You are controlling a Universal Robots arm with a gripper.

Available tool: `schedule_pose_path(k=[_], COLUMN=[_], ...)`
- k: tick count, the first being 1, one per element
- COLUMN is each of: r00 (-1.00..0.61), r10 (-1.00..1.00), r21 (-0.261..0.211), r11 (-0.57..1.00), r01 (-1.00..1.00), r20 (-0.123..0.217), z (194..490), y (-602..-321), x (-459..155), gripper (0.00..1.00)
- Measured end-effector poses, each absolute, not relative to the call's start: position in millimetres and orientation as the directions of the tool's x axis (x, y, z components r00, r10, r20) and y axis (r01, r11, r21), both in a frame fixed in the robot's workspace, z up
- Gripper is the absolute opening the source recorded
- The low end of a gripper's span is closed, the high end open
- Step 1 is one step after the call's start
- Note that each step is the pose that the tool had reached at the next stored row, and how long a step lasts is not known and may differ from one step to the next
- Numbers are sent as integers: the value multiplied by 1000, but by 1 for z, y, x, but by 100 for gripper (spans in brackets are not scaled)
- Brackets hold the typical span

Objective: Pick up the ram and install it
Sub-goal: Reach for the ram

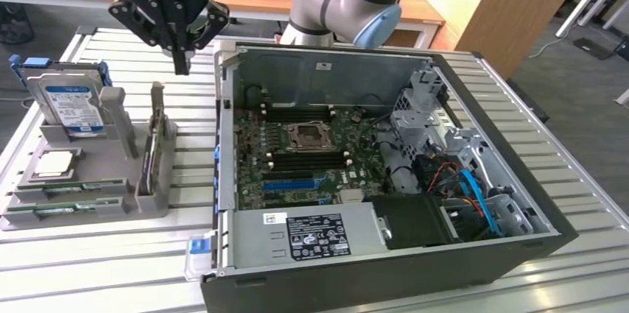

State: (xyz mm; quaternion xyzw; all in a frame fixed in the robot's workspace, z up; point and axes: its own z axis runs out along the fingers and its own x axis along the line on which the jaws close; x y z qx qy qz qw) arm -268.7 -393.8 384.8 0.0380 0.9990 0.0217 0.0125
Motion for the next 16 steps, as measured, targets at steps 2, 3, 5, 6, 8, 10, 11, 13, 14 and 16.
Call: schedule_pose_path(k=[2, 3, 5, 6, 8, 10, 11, 13, 14, 16], r00=[-997, -997, -997, -997, -997, -997, -997, -997, -997, -997], r10=[77, 77, 77, 76, 76, 77, 77, 77, 77, 77], r21=[44, 44, 44, 44, 44, 44, 44, 44, 44, 44], r11=[996, 996, 996, 996, 996, 996, 996, 996, 996, 996], r01=[75, 75, 75, 75, 75, 76, 76, 76, 76, 76], r20=[-23, -23, -23, -23, -23, -23, -23, -23, -23, -23], z=[384, 384, 384, 384, 383, 383, 383, 382, 382, 382], y=[-394, -394, -393, -393, -393, -392, -392, -392, -391, -391], x=[-272, -274, -278, -280, -285, -290, -293, -297, -300, -305], gripper=[11, 11, 11, 11, 11, 11, 11, 11, 11, 11])
